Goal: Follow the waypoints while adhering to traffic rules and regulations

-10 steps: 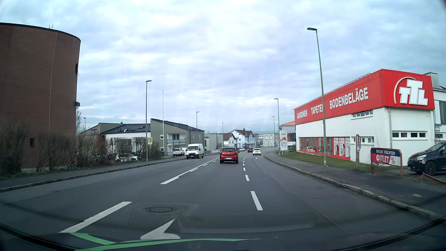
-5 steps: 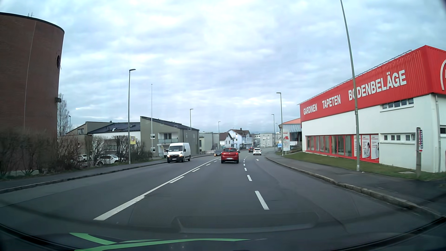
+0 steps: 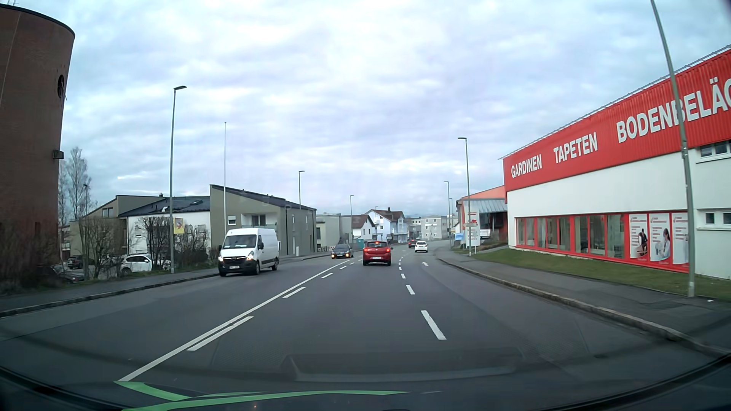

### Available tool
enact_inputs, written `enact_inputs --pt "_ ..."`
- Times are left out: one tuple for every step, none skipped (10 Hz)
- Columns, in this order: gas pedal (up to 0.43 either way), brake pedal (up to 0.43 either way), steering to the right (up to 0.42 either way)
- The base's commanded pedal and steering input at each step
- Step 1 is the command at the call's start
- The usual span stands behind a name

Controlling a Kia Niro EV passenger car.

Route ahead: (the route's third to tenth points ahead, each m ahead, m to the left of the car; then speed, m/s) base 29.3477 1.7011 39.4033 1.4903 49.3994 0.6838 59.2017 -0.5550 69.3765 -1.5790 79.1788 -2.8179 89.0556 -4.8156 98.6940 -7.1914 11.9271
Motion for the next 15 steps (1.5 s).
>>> enact_inputs --pt "0.047 0.000 0.011" --pt "0.047 0.000 0.011" --pt "0.047 0.000 0.011" --pt "0.059 0.000 0.011" --pt "0.059 0.000 0.010" --pt "0.059 0.000 0.010" --pt "0.059 0.000 0.010" --pt "0.059 0.000 0.011" --pt "0.059 0.000 0.010" --pt "0.059 0.000 0.010" --pt "0.059 0.000 0.010" --pt "0.059 0.000 0.011" --pt "0.059 0.000 0.011" --pt "0.047 0.000 0.010" --pt "0.020 0.000 0.010"
